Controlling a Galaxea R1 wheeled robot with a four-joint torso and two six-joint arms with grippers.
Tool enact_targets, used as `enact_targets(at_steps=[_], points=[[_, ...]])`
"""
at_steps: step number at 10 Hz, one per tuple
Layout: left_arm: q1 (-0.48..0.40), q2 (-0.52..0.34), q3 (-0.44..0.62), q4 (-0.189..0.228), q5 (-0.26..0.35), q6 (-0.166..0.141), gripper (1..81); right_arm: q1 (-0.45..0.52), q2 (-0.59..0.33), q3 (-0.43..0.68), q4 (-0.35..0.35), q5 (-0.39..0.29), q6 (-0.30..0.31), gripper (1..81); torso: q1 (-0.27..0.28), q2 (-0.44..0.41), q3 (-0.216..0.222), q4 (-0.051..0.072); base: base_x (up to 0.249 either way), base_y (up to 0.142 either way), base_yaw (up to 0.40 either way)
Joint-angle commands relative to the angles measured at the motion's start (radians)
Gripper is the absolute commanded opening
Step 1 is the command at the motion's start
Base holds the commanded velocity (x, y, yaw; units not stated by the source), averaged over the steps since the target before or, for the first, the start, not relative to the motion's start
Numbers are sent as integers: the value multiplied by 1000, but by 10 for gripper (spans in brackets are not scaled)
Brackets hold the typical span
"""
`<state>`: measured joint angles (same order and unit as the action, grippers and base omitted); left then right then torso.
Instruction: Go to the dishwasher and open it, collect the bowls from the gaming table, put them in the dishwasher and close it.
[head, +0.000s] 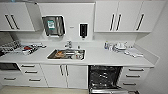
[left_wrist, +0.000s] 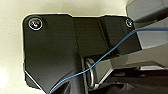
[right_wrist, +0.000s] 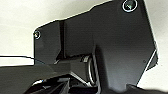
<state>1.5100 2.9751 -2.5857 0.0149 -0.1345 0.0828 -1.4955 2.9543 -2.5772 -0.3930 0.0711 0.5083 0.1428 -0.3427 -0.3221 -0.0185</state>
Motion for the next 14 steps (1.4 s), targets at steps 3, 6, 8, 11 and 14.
enact_targets(at_steps=[3,6,8,11,14], points=[[-32,3,4,-3,53,9,811,40,-2,3,-17,-43,-4,811,-40,61,0,0,0,0,0],[-32,3,4,-3,53,9,811,39,-4,3,-18,-43,-4,811,-54,81,33,0,0,0,0],[-32,3,4,-4,53,9,811,36,-4,3,-17,-42,-4,811,-54,78,68,0,0,0,0],[-32,4,4,-3,52,9,811,37,-5,3,-15,-42,-4,811,-120,178,50,0,0,0,0],[-32,6,4,-3,53,9,811,37,-5,3,-17,-42,-4,811,-143,245,58,0,0,0,0]])
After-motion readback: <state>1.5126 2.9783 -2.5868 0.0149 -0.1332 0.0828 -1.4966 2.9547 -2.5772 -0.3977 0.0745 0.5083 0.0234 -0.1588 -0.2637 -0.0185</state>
